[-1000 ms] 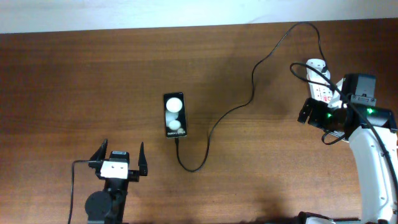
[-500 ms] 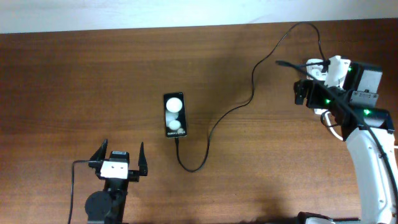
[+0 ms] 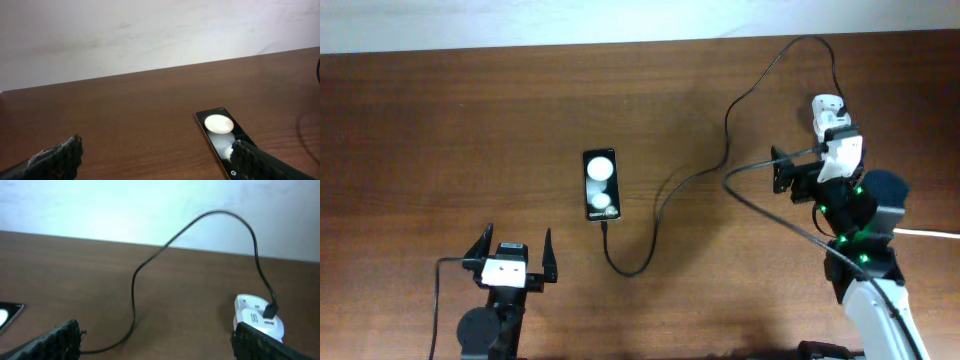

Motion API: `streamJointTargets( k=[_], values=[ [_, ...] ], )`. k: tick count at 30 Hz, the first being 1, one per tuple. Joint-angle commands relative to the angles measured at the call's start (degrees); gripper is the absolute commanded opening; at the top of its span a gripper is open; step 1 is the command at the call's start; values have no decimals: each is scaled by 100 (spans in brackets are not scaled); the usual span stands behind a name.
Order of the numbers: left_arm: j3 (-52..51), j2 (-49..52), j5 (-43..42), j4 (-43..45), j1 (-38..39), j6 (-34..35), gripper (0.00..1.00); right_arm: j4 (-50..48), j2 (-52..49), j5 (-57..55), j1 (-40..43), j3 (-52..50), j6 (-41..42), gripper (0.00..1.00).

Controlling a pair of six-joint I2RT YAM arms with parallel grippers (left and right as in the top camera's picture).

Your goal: Plug charger to phone and switch on socket

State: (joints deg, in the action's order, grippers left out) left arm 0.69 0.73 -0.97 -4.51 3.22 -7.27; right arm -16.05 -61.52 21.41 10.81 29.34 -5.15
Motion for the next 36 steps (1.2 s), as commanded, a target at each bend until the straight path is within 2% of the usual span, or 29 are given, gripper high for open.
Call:
streamJointTargets(
  k=[1,5,13,24,30,36],
  values=[
    [-17,-44,81,-31,-28,9,99,-205,267,96,-35,-221,-39,99],
    [-17,-44,81,-31,-28,9,99,-315,422,90,-35,-435,-39,99],
    [-17,-44,81,-31,-28,9,99,-1169,789,83,-35,-1353,-39,99],
    [-17,-44,81,-31,-28,9,99,-1207,1390,22,-35,-2771,-42,99],
    [-17,-44,81,-31,-28,9,99,-741,1639,0,-35,-2903,-42,99],
    [-17,-44,81,-31,-28,9,99,173,2129,-2,-35,-2903,-44,99]
  ],
)
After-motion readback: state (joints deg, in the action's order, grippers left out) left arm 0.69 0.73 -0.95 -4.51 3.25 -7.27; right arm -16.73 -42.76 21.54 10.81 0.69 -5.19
